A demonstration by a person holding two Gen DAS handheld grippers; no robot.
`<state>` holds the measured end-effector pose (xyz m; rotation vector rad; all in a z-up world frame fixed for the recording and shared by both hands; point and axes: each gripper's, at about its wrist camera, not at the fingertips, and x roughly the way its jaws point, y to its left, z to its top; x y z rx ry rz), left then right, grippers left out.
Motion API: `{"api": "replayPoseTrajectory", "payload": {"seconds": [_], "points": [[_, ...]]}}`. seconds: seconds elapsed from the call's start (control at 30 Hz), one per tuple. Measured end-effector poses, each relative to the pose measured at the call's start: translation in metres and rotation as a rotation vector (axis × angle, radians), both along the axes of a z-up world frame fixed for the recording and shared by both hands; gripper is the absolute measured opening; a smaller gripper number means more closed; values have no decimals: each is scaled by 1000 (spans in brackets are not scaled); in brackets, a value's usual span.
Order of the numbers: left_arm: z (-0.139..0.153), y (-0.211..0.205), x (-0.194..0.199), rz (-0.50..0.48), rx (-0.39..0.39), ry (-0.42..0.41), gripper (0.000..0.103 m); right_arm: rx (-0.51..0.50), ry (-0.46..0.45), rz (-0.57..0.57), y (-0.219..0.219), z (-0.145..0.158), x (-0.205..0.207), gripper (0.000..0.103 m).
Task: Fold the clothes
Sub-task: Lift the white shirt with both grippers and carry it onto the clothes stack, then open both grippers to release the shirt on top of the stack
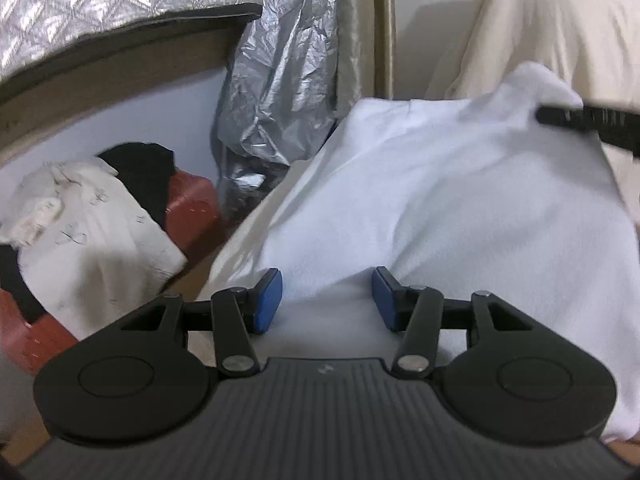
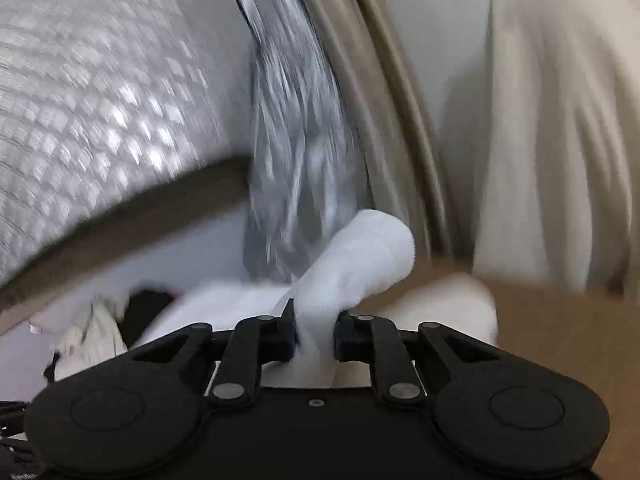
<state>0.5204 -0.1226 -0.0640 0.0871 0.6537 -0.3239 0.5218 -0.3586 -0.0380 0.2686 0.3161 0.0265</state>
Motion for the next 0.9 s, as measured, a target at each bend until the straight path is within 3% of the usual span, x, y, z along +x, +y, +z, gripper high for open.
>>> {"api": "replayPoseTrajectory", "payload": {"seconds": [0.03,0.1,0.17,0.23,0.3,0.37,0.47,0.53,0.6,0.67,0.7,0.83,0.9], "points": [[0,-1,0,1,1,-1,51,-40,-21,-20,1,-3,-3,16],[-2,-8,1,2,39,-14,52,-57,78,-50,-11,-27,8,20],[-1,-14,2,-2,60,-19,53,-7,184,-70,-27,-45,20,51],[5,-18,0,-12,77,-34,52,59,177,-134,-44,-40,12,53],[13,-23,-9,-55,104,-79,52,33,139,-212,-50,-25,-4,54],[24,-25,-18,-121,64,-108,53,-83,16,-147,-39,-6,-24,55],[37,-35,-22,-147,14,-121,60,-157,-81,138,-21,14,-40,55],[30,-40,-8,-106,31,-46,61,-213,-80,307,-1,15,-52,57],[23,-44,6,-64,44,29,67,-308,-16,402,19,4,-58,56],[15,-35,21,-12,-5,103,84,-417,48,426,34,-18,-63,55],[15,-31,23,2,-16,112,87,-444,36,416,34,-25,-69,55],[24,-22,7,62,3,80,84,-410,3,358,15,-31,-109,60],[33,-17,-19,84,-86,108,84,-367,11,309,-15,-30,-138,62]]}}
